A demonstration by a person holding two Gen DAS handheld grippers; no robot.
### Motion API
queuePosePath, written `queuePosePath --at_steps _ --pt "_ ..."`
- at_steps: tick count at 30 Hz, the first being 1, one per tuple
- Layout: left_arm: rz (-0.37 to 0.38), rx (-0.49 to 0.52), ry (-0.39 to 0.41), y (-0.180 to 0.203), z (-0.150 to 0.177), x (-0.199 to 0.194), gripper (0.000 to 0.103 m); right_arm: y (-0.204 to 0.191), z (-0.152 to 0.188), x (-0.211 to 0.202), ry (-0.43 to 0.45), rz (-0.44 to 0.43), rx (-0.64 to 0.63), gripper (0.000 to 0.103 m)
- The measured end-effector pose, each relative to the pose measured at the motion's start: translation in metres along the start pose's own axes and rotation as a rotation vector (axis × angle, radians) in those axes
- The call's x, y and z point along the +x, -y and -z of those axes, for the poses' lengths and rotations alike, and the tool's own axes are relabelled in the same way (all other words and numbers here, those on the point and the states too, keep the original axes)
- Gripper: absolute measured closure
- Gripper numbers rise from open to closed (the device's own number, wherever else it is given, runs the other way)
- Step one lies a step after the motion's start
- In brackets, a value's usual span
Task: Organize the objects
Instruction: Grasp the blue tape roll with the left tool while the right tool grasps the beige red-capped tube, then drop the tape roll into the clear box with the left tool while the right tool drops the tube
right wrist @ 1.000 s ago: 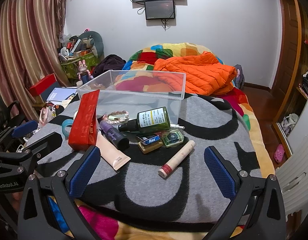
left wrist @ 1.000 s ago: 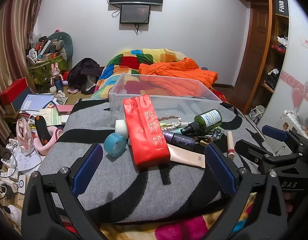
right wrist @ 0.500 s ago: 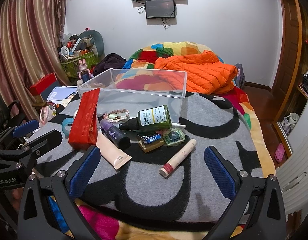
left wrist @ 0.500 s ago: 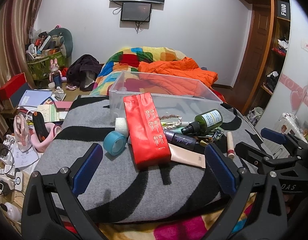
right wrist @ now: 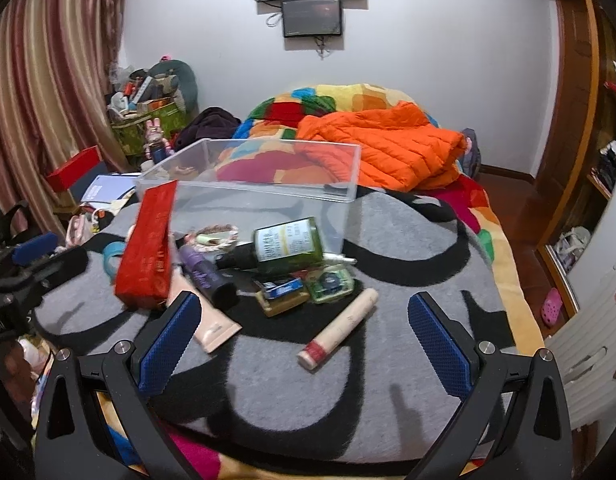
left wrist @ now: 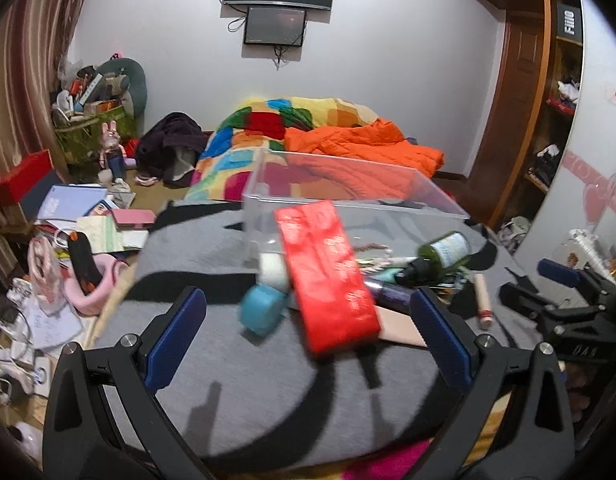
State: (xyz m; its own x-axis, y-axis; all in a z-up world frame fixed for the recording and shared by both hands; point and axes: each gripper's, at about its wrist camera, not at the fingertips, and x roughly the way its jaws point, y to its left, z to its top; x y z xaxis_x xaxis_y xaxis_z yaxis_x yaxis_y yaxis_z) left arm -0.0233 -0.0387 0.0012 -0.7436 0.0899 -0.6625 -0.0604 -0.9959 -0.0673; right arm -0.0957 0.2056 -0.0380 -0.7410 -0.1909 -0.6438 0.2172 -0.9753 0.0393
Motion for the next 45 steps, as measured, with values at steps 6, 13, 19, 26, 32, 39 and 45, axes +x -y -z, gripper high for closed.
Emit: queuePosePath --at_steps 6,13,19,26,32,39,45 --pt "-0.071 0.025 -0.004 -0.02 0.004 0.018 0.025 0.026 0.001 0.017 -0.049 0.048 0.07 0.001" --pt "-0.026 -0.034 -0.03 -0.035 0.009 0.051 0.039 0.046 0.007 0.046 -0.141 0.009 0.168 0.024" --pt "0.005 -0.057 -0.063 -0.04 0.006 0.074 0.052 0.043 0.012 0.066 -0.193 0.011 0.166 0.049" --pt "0.035 -0.111 -0.09 -0.042 0.01 0.084 0.085 0.039 0.017 0.062 -0.177 0.022 0.125 0.086" --pt "0.0 -0.111 -0.051 -0.04 0.01 0.062 0.086 0.043 0.015 0.052 -0.145 0.038 0.133 0.089" --pt "-0.006 -0.098 0.024 -0.039 -0.012 0.038 0.086 0.044 -0.004 0.029 -0.073 0.025 0.128 0.089" --pt "0.006 -0.078 0.068 -0.033 -0.04 0.037 0.086 0.041 -0.039 0.022 -0.003 -0.013 0.102 0.089"
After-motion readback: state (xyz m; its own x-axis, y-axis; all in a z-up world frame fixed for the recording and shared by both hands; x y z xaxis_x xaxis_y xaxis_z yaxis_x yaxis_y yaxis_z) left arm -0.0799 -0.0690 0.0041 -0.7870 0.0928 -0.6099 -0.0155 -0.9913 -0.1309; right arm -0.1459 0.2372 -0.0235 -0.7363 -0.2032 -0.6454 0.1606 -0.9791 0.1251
